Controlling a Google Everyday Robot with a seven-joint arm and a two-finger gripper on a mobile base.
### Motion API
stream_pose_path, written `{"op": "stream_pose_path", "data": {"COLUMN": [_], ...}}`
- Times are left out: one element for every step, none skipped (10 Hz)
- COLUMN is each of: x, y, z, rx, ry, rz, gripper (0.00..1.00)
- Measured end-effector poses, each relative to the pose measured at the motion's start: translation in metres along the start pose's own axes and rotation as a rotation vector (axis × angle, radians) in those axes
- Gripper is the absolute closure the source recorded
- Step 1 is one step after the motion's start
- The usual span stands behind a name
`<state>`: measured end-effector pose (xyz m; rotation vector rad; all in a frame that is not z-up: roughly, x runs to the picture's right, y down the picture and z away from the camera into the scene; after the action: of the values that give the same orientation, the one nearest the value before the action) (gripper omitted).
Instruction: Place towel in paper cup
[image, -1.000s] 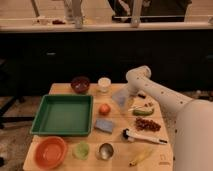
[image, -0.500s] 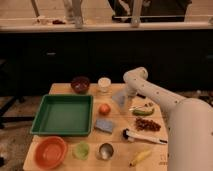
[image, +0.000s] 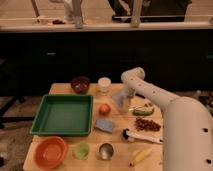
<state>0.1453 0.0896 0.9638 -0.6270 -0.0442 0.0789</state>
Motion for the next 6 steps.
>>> {"op": "stream_pose_path", "data": {"x": [0.0006,0.0008,0.0023,0.0016,0.0014,0.0018], "y": [0.0003,0.0004,0.0009,0.0006,-0.0001,-0.0007], "z": [0.0006,0.0018,0.002,0.0015,0.0,-0.001], "rx": [-0.005,-0.015,-0.022,-0.021,-0.018,-0.015], "ry": [0.0,-0.007,-0.01,-0.015,-0.023,-0.029], "rz": [-0.002,-0.008,-0.01,-0.013,-0.014,-0.015], "gripper": [0.2,0.24,0.35,0.42,0.53,0.63]}}
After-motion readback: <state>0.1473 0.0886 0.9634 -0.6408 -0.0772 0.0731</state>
